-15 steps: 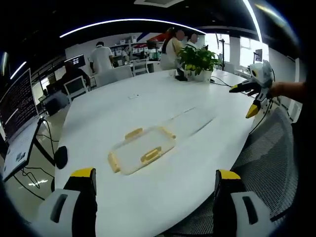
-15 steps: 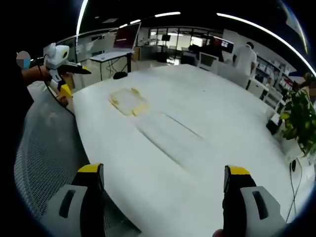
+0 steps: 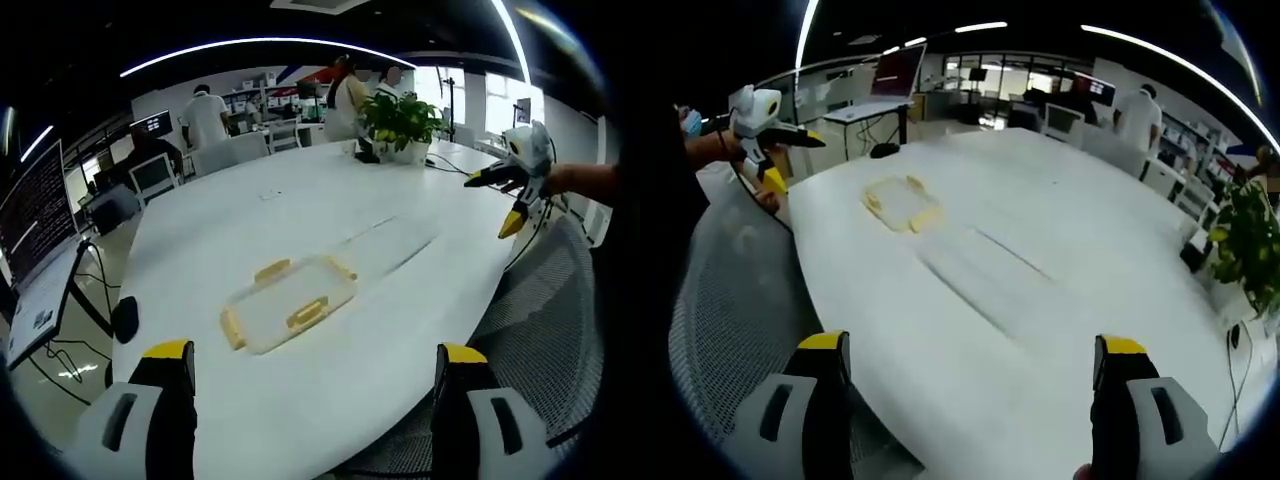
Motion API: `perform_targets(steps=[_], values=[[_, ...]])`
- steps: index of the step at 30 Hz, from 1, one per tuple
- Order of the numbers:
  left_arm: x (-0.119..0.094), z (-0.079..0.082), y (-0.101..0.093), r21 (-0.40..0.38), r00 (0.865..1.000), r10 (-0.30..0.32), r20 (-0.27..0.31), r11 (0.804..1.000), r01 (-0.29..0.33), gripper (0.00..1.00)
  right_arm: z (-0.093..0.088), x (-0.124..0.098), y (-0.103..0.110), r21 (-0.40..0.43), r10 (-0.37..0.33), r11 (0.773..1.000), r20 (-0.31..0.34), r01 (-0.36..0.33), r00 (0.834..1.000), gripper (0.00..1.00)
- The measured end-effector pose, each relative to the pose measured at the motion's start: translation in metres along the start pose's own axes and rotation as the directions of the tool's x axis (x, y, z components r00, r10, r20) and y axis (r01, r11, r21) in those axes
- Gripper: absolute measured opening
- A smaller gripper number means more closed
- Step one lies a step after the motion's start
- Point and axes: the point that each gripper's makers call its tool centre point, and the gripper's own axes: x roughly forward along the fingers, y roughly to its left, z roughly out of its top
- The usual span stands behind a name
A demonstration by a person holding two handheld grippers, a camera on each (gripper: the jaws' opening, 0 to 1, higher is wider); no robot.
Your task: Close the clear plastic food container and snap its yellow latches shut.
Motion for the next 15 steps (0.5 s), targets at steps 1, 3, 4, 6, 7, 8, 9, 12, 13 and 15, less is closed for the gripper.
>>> perform_targets(steps=[1, 3, 4, 6, 7, 8, 9, 12, 13, 15], values=[[-0.0003, -0.0001, 0.0002, 0.000, 1.000, 0.001, 0.000, 1.000, -0.001, 0.97, 0.0002, 0.0002, 0.0000, -0.001, 0.000, 1.000, 0.000, 0.000, 1.000, 0.99], [-0.0010, 0.0002, 0.0007, -0.001, 1.000, 0.003, 0.001, 1.000, -0.003, 0.97, 0.0006, 0.0005, -0.0001, 0.000, 0.001, 1.000, 0.001, -0.001, 1.000, 0.99], [-0.0012, 0.0006, 0.0011, -0.002, 1.000, 0.004, 0.003, 1.000, -0.004, 0.97, 0.0007, 0.0006, -0.0001, 0.000, 0.001, 1.000, 0.001, -0.001, 1.000, 0.99], [-0.0013, 0.0008, 0.0017, -0.003, 1.000, 0.005, 0.005, 1.000, -0.005, 0.97, 0.0010, 0.0007, 0.0001, -0.002, 0.002, 1.000, 0.001, -0.002, 1.000, 0.99], [-0.0012, 0.0008, 0.0017, -0.002, 1.000, 0.005, 0.005, 1.000, -0.005, 0.97, 0.0008, 0.0007, 0.0002, -0.002, 0.003, 1.000, 0.001, -0.003, 1.000, 0.99], [-0.0010, 0.0008, 0.0017, -0.002, 1.000, 0.004, 0.005, 1.000, -0.004, 0.97, 0.0006, 0.0007, 0.0002, -0.003, 0.003, 1.000, -0.001, -0.003, 1.000, 0.99], [-0.0008, 0.0008, 0.0015, -0.002, 1.000, 0.003, 0.005, 1.000, -0.003, 0.97, 0.0003, 0.0007, 0.0001, -0.004, 0.003, 1.000, -0.002, -0.003, 1.000, 0.99], [-0.0006, 0.0016, 0.0004, 0.000, 1.000, -0.001, 0.006, 1.000, 0.001, 0.97, 0.0006, 0.0002, 0.0000, -0.004, 0.004, 1.000, -0.001, -0.004, 1.000, 0.99], [-0.0005, 0.0018, 0.0004, 0.000, 1.000, -0.001, 0.007, 1.000, 0.001, 0.97, 0.0006, -0.0002, -0.0002, -0.003, 0.004, 1.000, -0.002, -0.004, 1.000, 0.99], [-0.0005, 0.0020, 0.0004, 0.000, 1.000, -0.002, 0.006, 1.000, 0.002, 0.98, 0.0002, -0.0006, -0.0006, -0.005, 0.004, 1.000, -0.005, -0.004, 1.000, 0.99]])
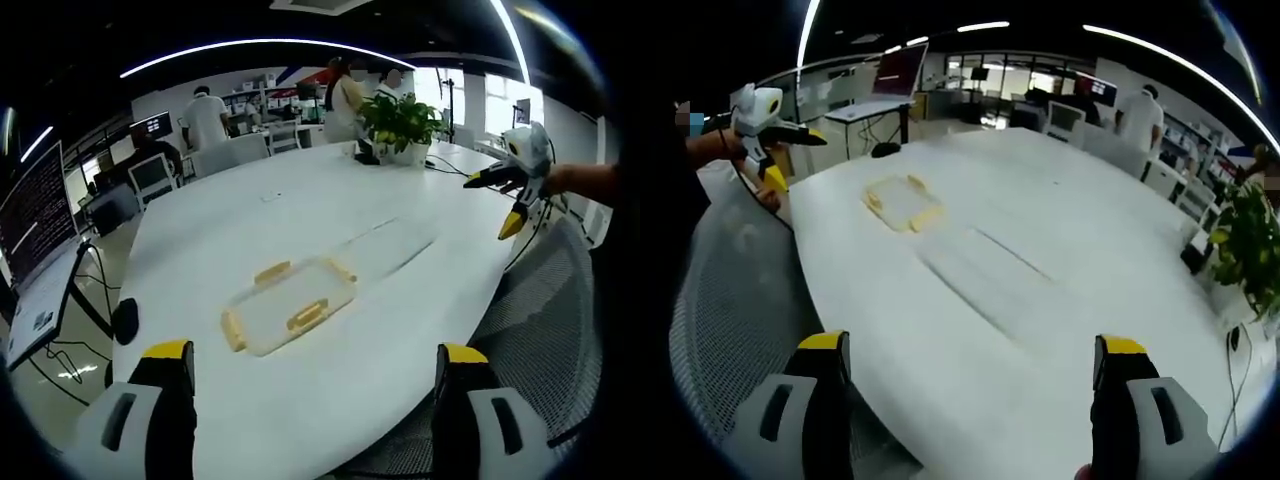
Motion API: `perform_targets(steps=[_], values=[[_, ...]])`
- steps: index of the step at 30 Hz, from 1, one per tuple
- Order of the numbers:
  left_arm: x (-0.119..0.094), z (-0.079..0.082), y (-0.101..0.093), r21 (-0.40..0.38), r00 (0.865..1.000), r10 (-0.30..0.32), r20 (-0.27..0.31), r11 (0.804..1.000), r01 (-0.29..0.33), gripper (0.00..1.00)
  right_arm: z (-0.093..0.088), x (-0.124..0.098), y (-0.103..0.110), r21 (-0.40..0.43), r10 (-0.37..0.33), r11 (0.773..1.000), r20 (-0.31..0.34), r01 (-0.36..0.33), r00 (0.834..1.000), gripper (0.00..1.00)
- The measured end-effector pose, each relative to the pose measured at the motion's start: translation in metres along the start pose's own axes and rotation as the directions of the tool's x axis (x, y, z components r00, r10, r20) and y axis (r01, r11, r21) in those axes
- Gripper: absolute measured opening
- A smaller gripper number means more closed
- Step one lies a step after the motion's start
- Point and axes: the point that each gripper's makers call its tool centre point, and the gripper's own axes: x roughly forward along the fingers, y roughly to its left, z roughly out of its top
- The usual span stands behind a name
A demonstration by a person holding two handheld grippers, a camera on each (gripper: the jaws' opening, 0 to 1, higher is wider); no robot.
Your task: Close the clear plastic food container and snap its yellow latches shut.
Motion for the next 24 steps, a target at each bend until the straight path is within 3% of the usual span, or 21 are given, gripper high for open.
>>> perform_targets(steps=[24], values=[[-0.0008, 0.0066, 0.0002, -0.011, 1.000, -0.003, 0.024, 1.000, 0.003, 0.99, 0.0006, -0.0028, -0.0056, 0.000, -0.010, 1.000, -0.006, 0.010, 1.000, 0.99]])
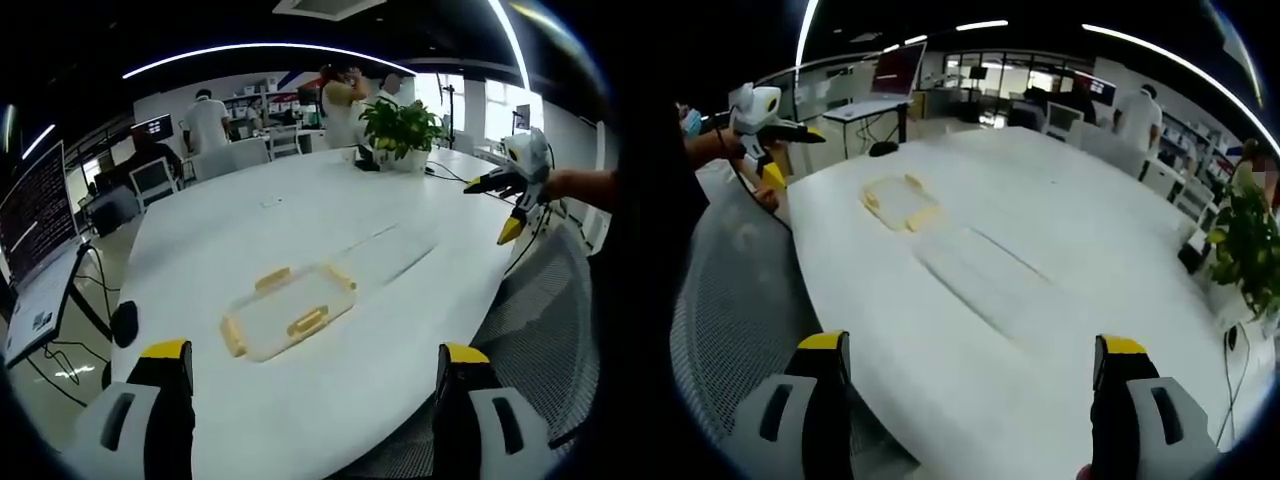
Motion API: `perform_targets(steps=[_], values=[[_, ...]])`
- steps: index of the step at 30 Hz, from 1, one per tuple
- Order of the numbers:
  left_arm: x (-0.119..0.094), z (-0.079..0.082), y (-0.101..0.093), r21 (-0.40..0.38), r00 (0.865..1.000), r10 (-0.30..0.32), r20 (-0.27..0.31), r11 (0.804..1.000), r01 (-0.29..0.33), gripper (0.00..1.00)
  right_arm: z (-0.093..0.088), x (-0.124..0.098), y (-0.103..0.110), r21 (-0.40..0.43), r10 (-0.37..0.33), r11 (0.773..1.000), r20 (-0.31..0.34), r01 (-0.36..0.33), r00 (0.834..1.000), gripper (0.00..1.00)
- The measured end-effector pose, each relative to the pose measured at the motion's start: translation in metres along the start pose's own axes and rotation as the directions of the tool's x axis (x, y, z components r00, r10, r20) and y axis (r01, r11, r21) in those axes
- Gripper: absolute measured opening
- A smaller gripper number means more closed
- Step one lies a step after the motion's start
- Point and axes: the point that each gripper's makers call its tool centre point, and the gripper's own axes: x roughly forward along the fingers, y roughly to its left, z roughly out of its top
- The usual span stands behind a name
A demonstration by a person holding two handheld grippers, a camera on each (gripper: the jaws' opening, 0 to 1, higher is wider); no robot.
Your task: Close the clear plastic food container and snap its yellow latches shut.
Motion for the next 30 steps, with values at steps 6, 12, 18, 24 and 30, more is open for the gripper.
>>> perform_targets(steps=[6, 12, 18, 24, 30], values=[[-0.0008, 0.0008, 0.0016, -0.004, 1.000, 0.003, 0.004, 1.000, -0.003, 0.99, 0.0004, -0.0002, -0.0011, 0.006, -0.001, 1.000, 0.003, 0.001, 1.000, 0.99], [-0.0008, 0.0011, -0.0004, -0.004, 1.000, 0.003, 0.002, 1.000, -0.003, 0.99, 0.0009, 0.0005, 0.0005, 0.013, 0.001, 1.000, 0.008, -0.001, 1.000, 0.99], [0.0005, -0.0001, -0.0005, -0.001, 1.000, 0.000, -0.001, 1.000, 0.000, 0.99, -0.0004, 0.0002, 0.0018, 0.015, 0.002, 1.000, 0.005, -0.002, 1.000, 0.99], [0.0006, 0.0009, -0.0008, -0.003, 1.000, 0.001, 0.003, 1.000, -0.001, 0.99, -0.0013, 0.0004, 0.0013, 0.020, 0.001, 1.000, 0.007, -0.001, 1.000, 0.99], [0.0002, 0.0018, -0.0004, -0.004, 1.000, 0.001, 0.004, 1.000, -0.001, 0.99, -0.0004, -0.0001, 0.0015, 0.021, 0.001, 1.000, 0.008, -0.001, 1.000, 0.99]])
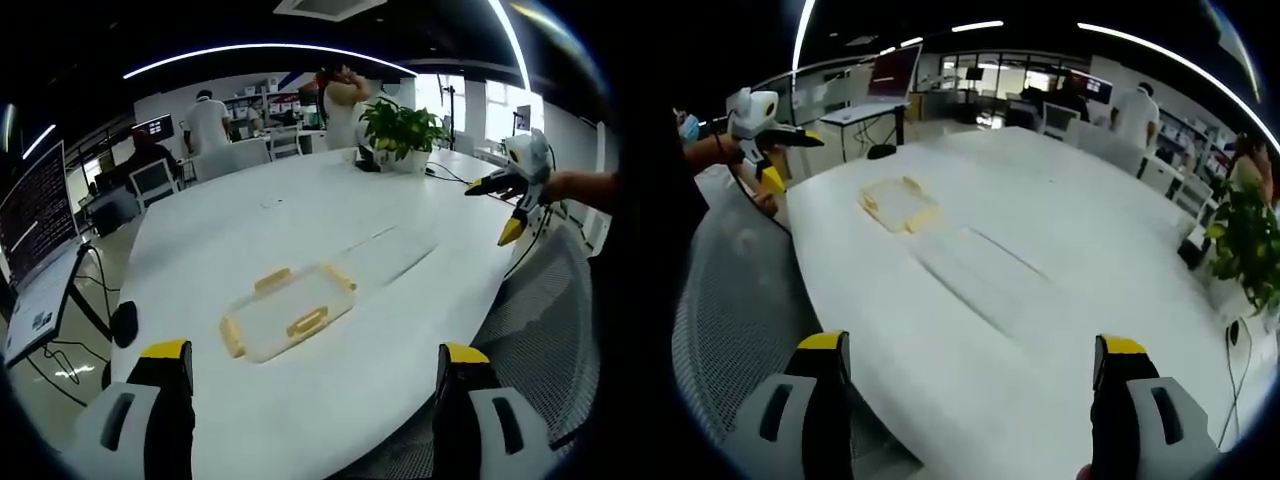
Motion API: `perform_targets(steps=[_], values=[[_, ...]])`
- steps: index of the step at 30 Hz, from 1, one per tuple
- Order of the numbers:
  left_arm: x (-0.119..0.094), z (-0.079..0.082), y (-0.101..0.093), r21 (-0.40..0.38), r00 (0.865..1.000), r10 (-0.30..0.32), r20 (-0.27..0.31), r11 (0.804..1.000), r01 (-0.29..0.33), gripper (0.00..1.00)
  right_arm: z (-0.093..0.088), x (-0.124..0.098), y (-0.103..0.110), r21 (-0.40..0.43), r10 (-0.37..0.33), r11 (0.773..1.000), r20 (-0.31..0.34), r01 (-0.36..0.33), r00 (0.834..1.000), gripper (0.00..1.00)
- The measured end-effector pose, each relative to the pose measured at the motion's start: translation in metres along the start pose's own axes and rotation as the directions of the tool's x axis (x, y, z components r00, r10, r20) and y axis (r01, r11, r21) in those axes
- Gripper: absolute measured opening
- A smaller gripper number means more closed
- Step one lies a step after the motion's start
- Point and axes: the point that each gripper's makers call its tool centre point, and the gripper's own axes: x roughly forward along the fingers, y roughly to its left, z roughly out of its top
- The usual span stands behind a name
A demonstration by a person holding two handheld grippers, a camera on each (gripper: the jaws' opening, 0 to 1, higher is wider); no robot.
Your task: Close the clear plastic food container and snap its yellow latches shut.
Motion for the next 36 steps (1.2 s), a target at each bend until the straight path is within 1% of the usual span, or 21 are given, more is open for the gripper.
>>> perform_targets(steps=[19, 23, 27, 36], values=[[-0.002, 0.003, -0.001, 0.008, 1.000, -0.011, -0.004, 1.000, 0.011, 0.99, 0.005, -0.001, -0.001, -0.010, 0.013, 1.000, -0.008, -0.013, 1.000, 0.99], [-0.003, 0.003, -0.002, -0.003, 1.000, -0.016, 0.000, 1.000, 0.016, 0.99, 0.008, -0.001, -0.002, -0.013, 0.020, 1.000, -0.012, -0.020, 1.000, 0.99], [-0.003, 0.003, -0.001, 0.004, 1.000, -0.020, -0.006, 1.000, 0.020, 0.99, 0.011, 0.000, -0.003, -0.022, 0.027, 0.999, -0.013, -0.027, 1.000, 0.99], [-0.001, 0.006, 0.006, 0.007, 1.000, -0.021, -0.005, 1.000, 0.021, 0.99, 0.022, 0.004, -0.005, -0.045, 0.050, 0.998, -0.015, -0.051, 0.999, 0.99]])
